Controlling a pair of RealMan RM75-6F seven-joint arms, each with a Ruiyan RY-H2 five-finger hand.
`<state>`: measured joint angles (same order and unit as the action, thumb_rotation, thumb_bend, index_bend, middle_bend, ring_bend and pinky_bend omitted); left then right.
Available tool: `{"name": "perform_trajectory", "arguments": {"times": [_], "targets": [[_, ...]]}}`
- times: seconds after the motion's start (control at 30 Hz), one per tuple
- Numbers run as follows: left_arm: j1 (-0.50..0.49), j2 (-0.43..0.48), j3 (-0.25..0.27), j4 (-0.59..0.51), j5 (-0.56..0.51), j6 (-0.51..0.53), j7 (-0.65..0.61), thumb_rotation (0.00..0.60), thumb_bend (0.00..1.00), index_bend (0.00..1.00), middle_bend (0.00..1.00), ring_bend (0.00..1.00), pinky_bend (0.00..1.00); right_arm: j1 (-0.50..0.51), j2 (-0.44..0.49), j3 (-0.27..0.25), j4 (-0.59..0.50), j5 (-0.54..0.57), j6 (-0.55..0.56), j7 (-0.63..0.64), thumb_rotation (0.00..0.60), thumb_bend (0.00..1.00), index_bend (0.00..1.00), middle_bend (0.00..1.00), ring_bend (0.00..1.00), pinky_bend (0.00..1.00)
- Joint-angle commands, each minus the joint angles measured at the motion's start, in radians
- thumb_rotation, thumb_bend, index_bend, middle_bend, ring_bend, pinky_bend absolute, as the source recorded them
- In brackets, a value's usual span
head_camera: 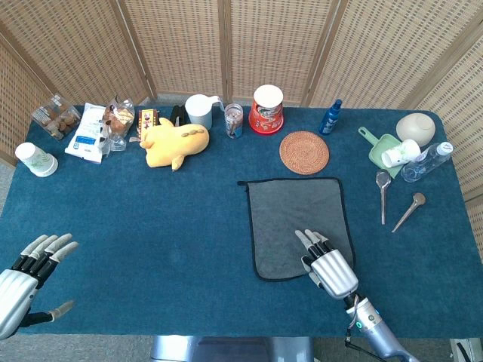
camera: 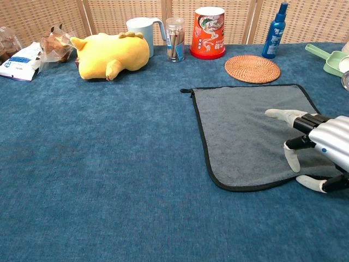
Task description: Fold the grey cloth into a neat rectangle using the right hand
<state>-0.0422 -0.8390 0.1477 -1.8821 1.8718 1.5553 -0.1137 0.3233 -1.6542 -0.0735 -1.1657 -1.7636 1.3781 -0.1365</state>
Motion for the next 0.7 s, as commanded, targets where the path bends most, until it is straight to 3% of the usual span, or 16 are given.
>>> {"name": "perform_trajectory", "arguments": {"times": [0.03,0.7], "targets": [[0.0,0.0,0.0,0.0,0.0,0.0,0.0,0.6,0.24,0.09,0.0,0.0,0.07,0.001,-0.001,0.0,0.001,0.0,0.0,0.002,0.6,0.31,0.62,0.05,0.04,0.22],[0.0,0.002,0.001,0.0,0.001,0.001,-0.004,0.6,0.24,0.09,0.0,0.0,0.07,0.006,0.004,0.005,-0.018,0.017,-0.009,0.007,0.6,0.48,0.59,0.06,0.05,0.23]]}}
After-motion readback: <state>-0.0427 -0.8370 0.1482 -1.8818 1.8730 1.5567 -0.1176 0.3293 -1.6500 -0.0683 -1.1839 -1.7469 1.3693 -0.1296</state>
